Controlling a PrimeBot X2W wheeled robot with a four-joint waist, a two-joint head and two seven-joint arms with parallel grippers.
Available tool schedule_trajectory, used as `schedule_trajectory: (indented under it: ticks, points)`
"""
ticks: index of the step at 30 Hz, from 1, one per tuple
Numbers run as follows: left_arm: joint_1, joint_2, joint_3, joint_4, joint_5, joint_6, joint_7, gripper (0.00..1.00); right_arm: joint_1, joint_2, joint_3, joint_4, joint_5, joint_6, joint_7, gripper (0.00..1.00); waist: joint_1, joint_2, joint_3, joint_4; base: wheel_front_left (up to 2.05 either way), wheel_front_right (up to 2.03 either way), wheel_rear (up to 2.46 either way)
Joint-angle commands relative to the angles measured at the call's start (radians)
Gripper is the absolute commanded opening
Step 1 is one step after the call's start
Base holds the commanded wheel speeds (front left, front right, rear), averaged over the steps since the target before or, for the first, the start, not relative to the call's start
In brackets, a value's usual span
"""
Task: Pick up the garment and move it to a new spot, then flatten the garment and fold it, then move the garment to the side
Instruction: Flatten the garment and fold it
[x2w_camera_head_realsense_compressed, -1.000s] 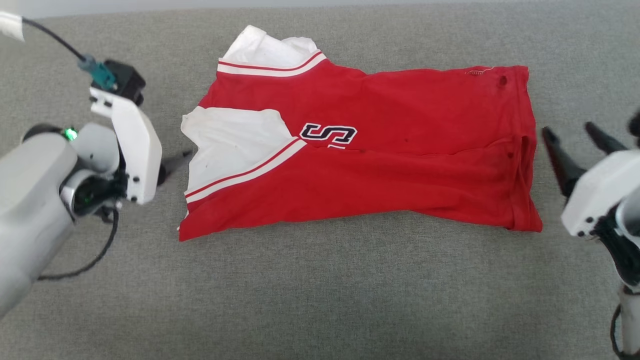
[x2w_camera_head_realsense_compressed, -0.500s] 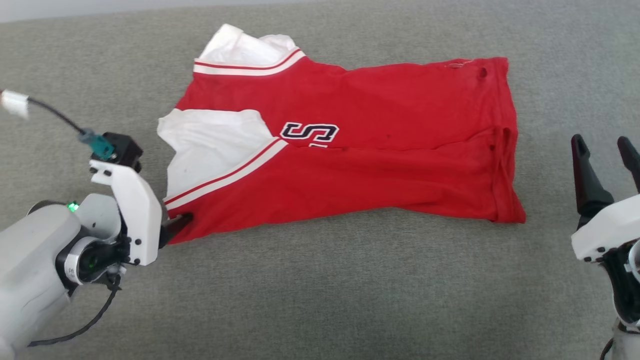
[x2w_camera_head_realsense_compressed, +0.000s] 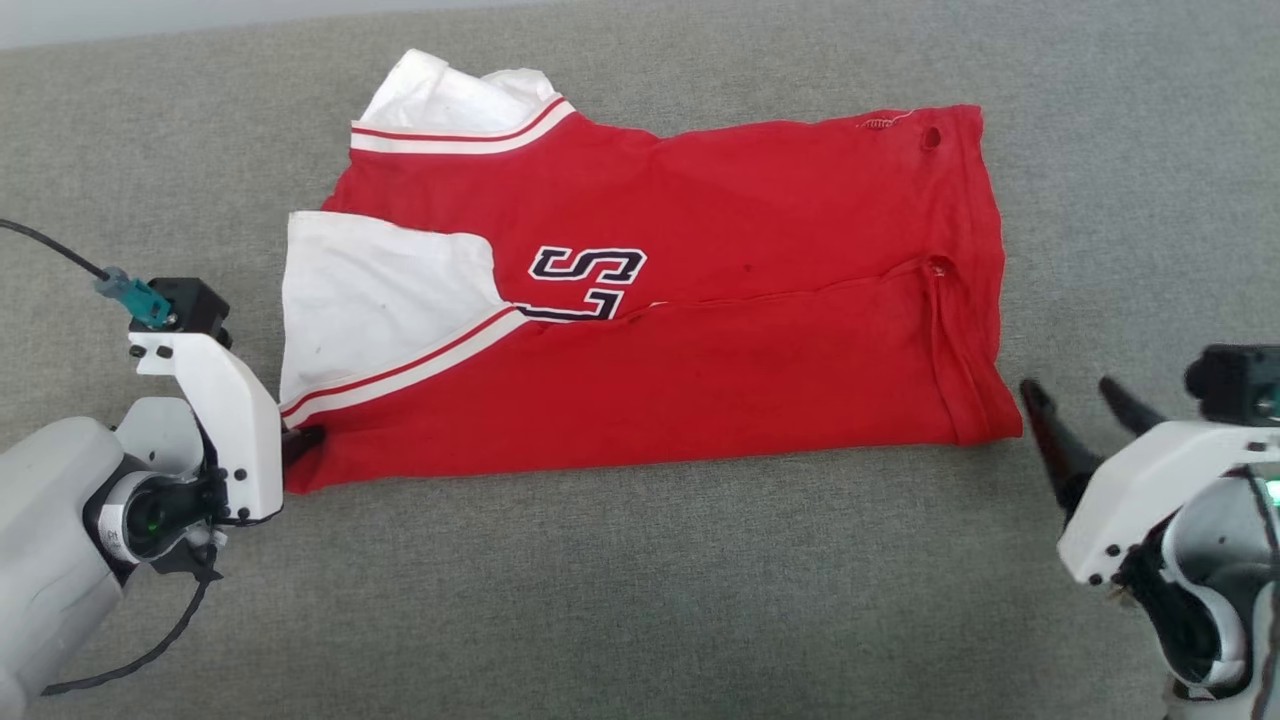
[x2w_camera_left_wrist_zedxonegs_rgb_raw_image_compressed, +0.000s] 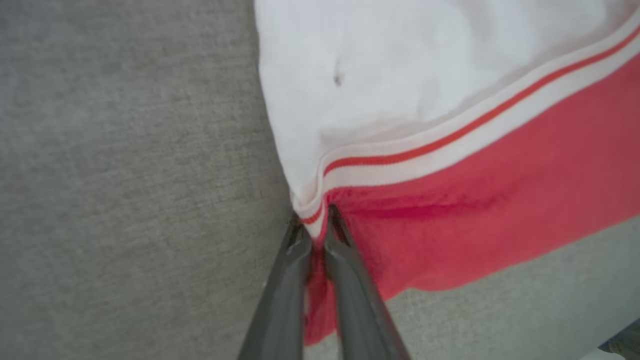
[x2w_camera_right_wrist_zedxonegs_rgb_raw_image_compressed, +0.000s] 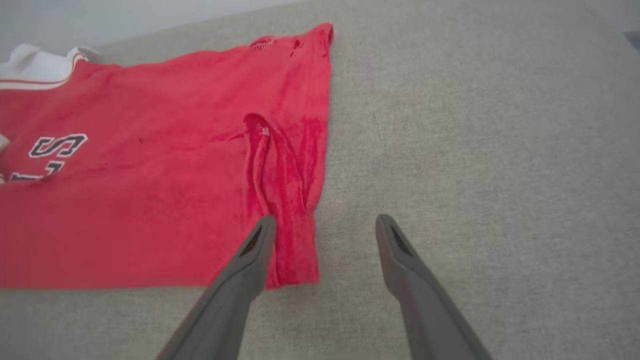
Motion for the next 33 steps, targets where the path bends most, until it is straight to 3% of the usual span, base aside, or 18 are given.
schedule_trajectory:
  ticks: [1,15,16,17,24,33]
  points:
    - [0.051,-0.052,-0.043,0.023,0.003,-0.009,0.019,0.0,0.0,-0.008,0.013,0.016,0.01,0.0,0.04,1.0,0.0,-0.0001,0.0,0.006,0.0,0.0,0.0]
    - [-0.002,-0.112,-0.04,0.077,0.03,-0.063,0.006,0.0,-0.126,-0.049,0.08,0.249,0.002,0.0,0.246,1.0,0.0,-0.0001,0.011,0.052,0.0,0.0,0.0]
    - [-0.002,-0.116,-0.039,0.08,0.029,-0.068,0.003,0.0,-0.133,-0.057,0.095,0.269,-0.001,0.0,0.259,0.58,0.0,-0.0001,0.011,0.055,0.0,0.0,0.0]
    - [-0.001,-0.12,-0.037,0.084,0.028,-0.071,0.0,0.0,-0.14,-0.06,0.102,0.288,0.005,0.0,0.271,0.0,0.0,-0.0001,0.011,0.057,0.0,0.0,0.0]
    - [-0.003,-0.115,-0.031,0.101,0.022,-0.076,0.003,0.0,-0.188,-0.134,0.149,0.312,0.039,-0.001,0.327,0.0,0.0,-0.0001,0.006,0.076,0.0,0.0,0.0]
    - [0.0,-0.05,-0.022,0.031,0.006,-0.044,0.04,0.0,-0.141,-0.233,0.169,0.173,0.126,-0.001,0.457,0.0,0.0,-0.0001,-0.024,0.103,0.0,0.0,0.0]
